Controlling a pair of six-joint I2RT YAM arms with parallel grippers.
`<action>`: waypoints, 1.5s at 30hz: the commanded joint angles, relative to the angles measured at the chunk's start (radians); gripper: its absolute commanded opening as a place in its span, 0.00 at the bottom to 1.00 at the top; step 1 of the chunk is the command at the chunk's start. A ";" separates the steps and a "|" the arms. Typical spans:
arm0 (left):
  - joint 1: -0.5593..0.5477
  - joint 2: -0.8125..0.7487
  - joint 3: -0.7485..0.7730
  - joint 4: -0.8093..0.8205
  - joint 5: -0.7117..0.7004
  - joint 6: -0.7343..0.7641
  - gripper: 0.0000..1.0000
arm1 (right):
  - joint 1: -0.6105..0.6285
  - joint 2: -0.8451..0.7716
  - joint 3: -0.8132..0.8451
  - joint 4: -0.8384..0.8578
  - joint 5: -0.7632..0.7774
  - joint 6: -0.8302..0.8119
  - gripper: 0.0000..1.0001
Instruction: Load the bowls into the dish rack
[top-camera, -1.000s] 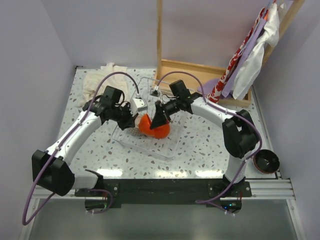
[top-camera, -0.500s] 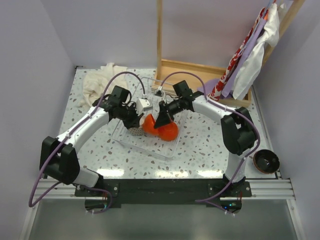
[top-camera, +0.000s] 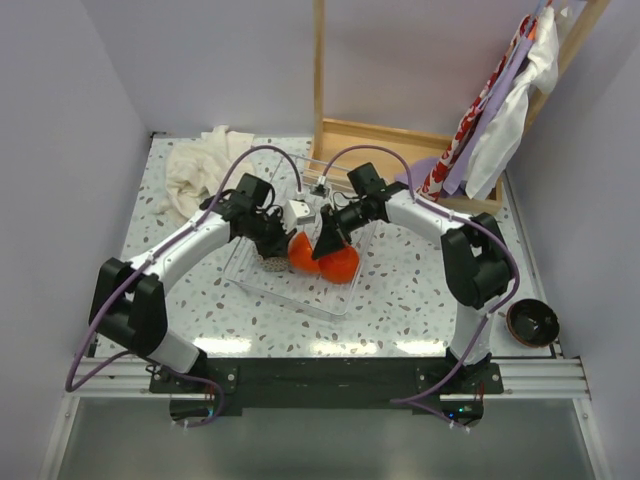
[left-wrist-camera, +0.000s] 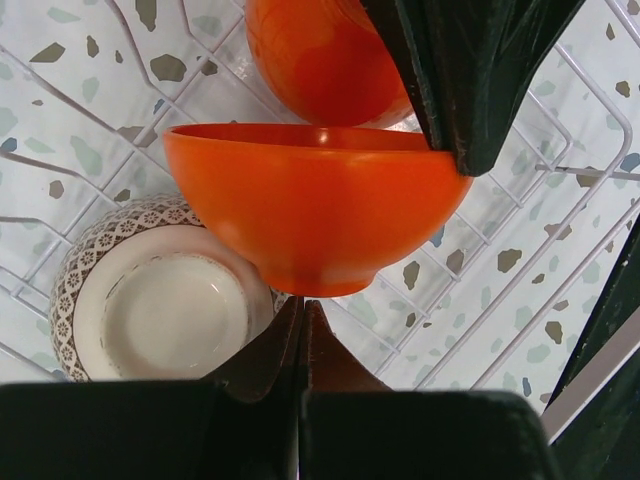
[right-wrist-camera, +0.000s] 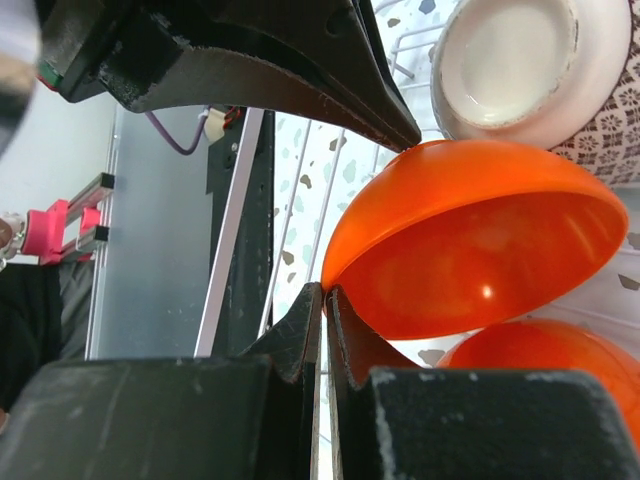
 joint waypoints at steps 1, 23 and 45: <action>-0.015 0.018 0.039 0.048 0.030 -0.007 0.00 | -0.019 -0.018 0.037 -0.035 -0.001 -0.061 0.00; -0.058 0.096 0.089 0.117 0.088 -0.061 0.00 | -0.048 -0.167 0.033 -0.256 0.397 -0.337 0.54; -0.143 0.200 0.207 0.194 0.125 -0.136 0.00 | -0.048 -0.544 -0.180 -0.255 0.620 -0.308 0.59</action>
